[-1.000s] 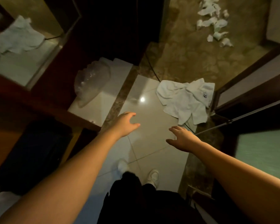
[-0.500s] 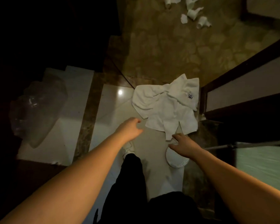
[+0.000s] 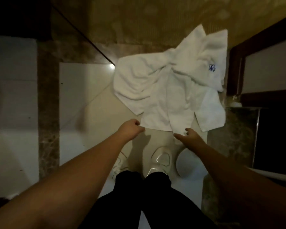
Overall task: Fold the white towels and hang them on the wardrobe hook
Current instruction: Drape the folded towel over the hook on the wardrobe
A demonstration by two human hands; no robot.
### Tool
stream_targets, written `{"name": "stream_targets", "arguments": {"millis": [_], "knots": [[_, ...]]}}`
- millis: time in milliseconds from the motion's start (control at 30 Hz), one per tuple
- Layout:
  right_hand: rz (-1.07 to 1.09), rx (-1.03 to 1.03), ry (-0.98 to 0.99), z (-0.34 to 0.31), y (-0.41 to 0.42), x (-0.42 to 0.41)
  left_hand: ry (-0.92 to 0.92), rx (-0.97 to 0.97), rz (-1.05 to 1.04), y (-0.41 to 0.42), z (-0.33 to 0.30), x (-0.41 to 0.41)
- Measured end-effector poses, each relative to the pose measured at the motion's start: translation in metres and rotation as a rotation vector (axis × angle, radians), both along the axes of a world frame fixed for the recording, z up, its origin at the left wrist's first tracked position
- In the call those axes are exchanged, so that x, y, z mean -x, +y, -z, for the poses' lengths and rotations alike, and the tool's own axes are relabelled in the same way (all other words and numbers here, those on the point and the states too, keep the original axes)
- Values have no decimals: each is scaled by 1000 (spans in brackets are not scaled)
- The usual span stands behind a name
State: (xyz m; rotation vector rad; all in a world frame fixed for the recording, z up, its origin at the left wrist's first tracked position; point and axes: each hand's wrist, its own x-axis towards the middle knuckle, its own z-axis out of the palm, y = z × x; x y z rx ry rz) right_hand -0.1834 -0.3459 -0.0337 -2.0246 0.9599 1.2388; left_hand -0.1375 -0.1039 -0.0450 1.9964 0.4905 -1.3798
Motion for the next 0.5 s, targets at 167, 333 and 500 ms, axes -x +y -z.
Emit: {"name": "stream_targets", "arguments": {"millis": [167,333,500], "knots": [[225,79,-40,74,-19,21,17,-19,-150,-29,87,6],[230,139,-55,107,-27,26,13,-19,-170,-49,137,15],[163,135,-58,101,-41,29,35,100,-332,-58,127,14]]}}
